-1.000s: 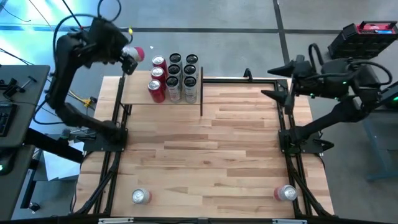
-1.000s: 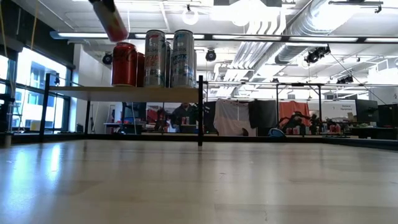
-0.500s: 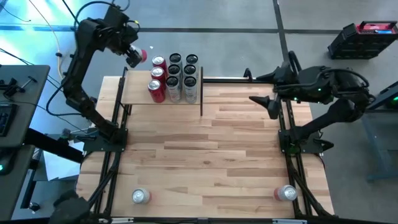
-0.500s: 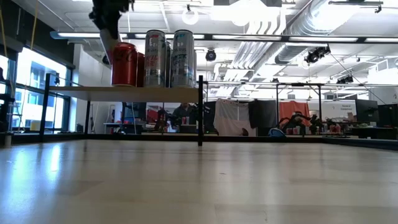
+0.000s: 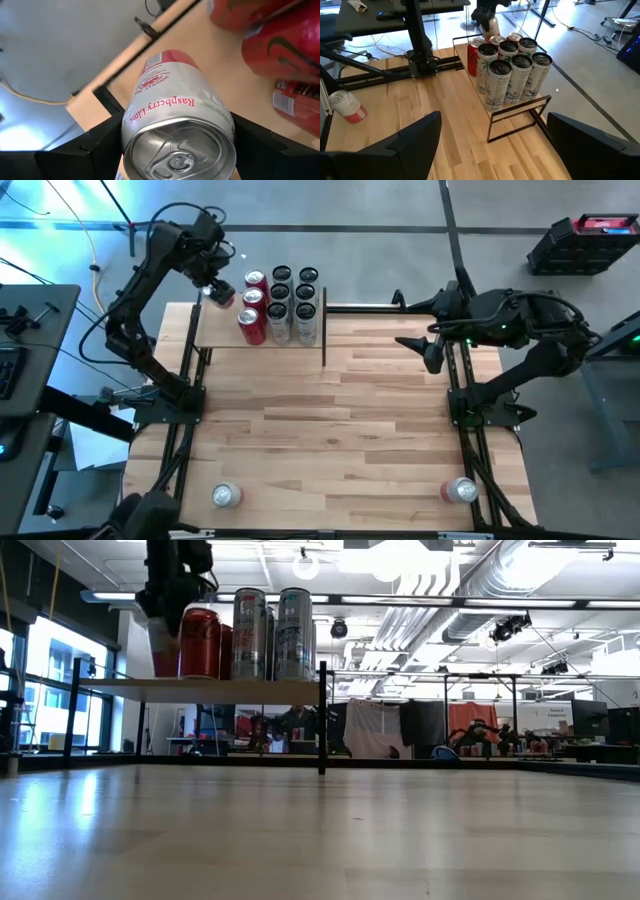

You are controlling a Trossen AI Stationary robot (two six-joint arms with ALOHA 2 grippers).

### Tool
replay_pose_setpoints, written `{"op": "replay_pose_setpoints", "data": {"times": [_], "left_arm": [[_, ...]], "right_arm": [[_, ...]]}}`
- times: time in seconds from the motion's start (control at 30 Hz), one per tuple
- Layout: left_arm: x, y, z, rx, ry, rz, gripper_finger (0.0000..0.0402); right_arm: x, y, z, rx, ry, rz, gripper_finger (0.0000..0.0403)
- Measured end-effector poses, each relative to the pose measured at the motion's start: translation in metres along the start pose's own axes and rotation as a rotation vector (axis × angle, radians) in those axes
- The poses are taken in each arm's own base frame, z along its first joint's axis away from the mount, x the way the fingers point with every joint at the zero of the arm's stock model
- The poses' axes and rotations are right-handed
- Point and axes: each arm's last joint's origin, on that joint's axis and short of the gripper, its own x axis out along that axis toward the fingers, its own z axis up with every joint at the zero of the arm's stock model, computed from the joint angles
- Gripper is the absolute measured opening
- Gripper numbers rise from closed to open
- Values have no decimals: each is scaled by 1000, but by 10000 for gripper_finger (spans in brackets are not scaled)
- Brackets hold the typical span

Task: Place canned beverage on shelf
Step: Put the top pink soda can on the shelf

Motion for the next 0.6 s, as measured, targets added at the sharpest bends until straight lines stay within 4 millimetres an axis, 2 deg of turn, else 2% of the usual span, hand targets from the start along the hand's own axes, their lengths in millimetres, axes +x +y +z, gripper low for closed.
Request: {"op": "replay_pose_setpoints", "data": {"times": [0.13,0.6], "left_arm": [[6,-4,0,-16,21,-9,281],[6,-5,0,-112,22,-17,290]], "right_arm": [[0,0,0,-10,2,0,348],[0,0,0,-8,2,4,348]]}}
